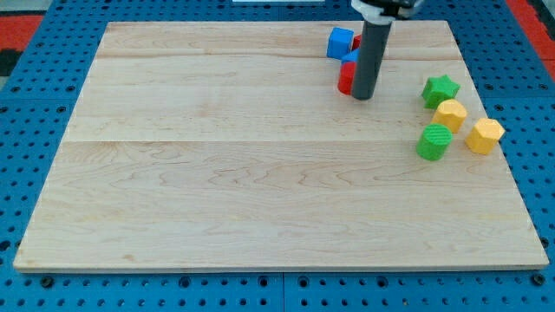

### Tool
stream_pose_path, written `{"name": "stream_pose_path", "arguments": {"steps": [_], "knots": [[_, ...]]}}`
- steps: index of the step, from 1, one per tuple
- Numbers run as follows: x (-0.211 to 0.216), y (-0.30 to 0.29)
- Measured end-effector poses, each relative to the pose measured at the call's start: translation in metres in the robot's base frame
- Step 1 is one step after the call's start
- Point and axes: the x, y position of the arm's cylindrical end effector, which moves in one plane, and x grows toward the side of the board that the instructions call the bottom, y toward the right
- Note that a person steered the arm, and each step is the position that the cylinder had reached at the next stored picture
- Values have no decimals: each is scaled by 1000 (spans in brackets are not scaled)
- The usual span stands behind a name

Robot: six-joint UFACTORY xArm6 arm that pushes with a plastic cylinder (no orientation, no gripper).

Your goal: Push the yellow hexagon left and up

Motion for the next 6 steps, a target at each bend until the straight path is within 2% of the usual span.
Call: {"name": "stream_pose_path", "arguments": {"steps": [1, 2, 3, 4, 6], "knots": [[-27, 51], [-52, 143], [-39, 229], [-30, 229], [57, 229]]}}
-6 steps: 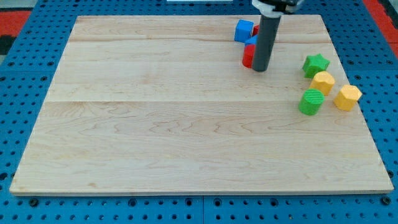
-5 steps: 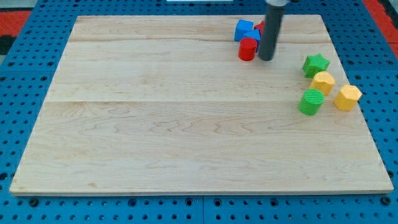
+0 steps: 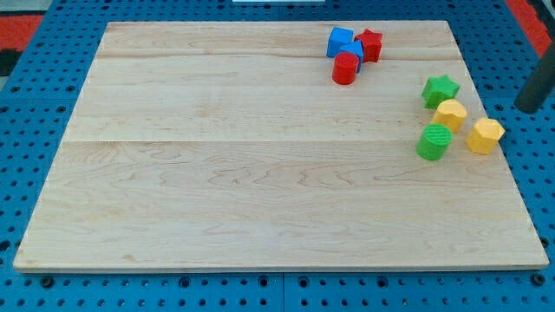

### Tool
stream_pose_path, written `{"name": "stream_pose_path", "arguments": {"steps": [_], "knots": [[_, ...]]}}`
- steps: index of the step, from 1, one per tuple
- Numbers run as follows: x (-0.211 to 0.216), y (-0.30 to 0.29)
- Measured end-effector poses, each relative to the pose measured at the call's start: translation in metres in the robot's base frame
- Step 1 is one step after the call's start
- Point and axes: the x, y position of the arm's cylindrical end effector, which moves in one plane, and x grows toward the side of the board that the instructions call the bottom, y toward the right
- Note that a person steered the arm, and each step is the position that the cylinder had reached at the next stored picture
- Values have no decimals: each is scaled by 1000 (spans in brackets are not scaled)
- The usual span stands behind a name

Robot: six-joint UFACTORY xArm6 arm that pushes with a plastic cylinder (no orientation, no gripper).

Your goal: Push the yellow hexagon left and up

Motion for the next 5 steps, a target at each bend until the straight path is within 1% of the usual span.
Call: {"name": "stream_pose_path", "arguments": {"steps": [1, 2, 3, 5], "knots": [[43, 0], [44, -19], [49, -72], [25, -169]]}}
